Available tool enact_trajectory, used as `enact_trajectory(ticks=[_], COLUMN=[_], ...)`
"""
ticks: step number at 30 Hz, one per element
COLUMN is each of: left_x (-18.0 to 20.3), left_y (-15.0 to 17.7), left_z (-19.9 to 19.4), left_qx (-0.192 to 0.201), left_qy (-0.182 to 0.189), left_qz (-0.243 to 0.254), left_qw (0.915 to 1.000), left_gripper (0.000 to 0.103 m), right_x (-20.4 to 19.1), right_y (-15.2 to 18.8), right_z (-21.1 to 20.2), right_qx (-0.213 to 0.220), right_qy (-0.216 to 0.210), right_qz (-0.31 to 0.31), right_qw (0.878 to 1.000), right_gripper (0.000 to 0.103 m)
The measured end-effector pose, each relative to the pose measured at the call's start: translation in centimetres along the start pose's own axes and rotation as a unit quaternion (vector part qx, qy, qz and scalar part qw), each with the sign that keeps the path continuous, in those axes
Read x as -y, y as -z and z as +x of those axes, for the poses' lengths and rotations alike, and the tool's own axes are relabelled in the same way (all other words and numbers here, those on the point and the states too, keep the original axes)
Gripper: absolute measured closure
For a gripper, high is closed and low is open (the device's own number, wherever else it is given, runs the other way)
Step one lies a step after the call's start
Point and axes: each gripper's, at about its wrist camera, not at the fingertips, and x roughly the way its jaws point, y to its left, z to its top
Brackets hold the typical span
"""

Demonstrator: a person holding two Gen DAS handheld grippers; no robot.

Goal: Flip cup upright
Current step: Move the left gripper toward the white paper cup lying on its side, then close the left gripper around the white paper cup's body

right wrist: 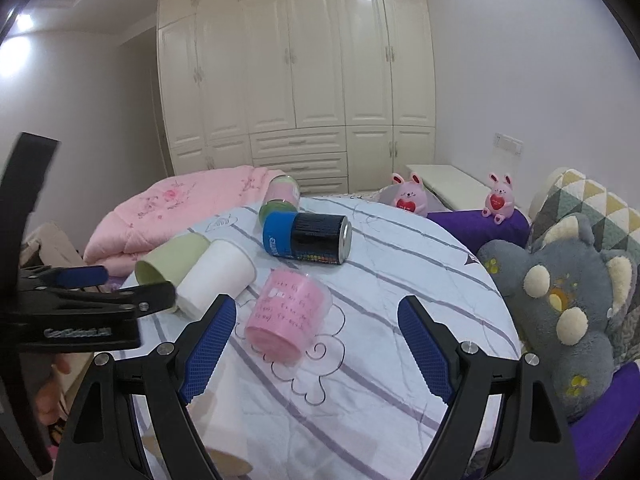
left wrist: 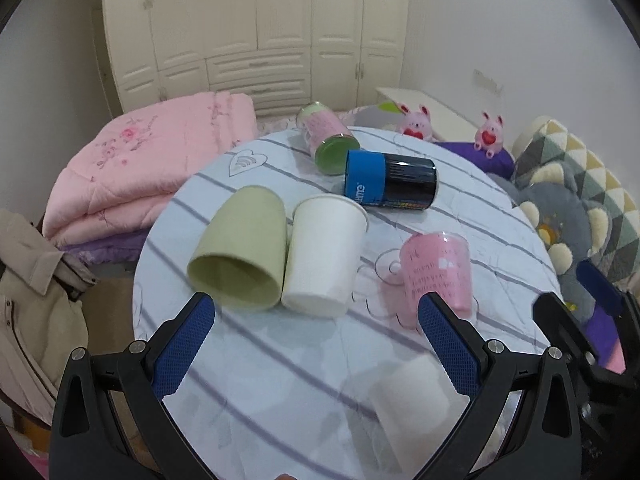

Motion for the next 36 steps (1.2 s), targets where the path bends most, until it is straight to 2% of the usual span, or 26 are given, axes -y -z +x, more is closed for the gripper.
enact_trajectory(ticks=[6, 13, 16, 17, 25, 29, 33, 36], left_x=[0.8, 1.6, 1.8, 1.8, 2.4, 2.6, 2.9, 2.9], left_y=[-2.4, -3.8, -4.1, -4.2, -4.3, -4.1, -4.1, -4.2], left_z=[3.1, 5.8, 7.0, 7.4, 9.7, 10.5, 10.7, 10.7], left_qx=[-0.039, -0.077, -0.093, -0.100, -0.139, -0.151, -0.150, -0.150], left_qy=[-0.018, -0.020, -0.025, -0.024, -0.026, -0.026, -0.026, -0.012], left_qz=[0.030, 0.058, 0.063, 0.064, 0.070, 0.066, 0.065, 0.054], left_qw=[0.9986, 0.9952, 0.9933, 0.9926, 0.9874, 0.9859, 0.9862, 0.9871], left_gripper=[0.000, 0.001, 0.019, 0.021, 0.022, 0.035, 0.037, 0.037], right_x=[1.6, 2.7, 3.1, 3.2, 3.4, 3.4, 3.4, 3.6], right_y=[-0.1, -0.8, -0.9, -0.9, -1.1, -1.1, -1.1, -1.1], right_z=[2.4, 3.8, 4.1, 4.2, 5.0, 5.2, 5.2, 5.4], right_qx=[-0.028, -0.031, -0.034, -0.034, -0.040, -0.044, -0.044, -0.046], right_qy=[-0.001, -0.008, -0.010, -0.012, -0.022, -0.023, -0.022, -0.023], right_qz=[0.026, 0.043, 0.050, 0.051, 0.058, 0.060, 0.061, 0.063], right_qw=[0.999, 0.999, 0.998, 0.998, 0.997, 0.997, 0.997, 0.997], right_gripper=[0.018, 0.018, 0.018, 0.018, 0.018, 0.018, 0.018, 0.018])
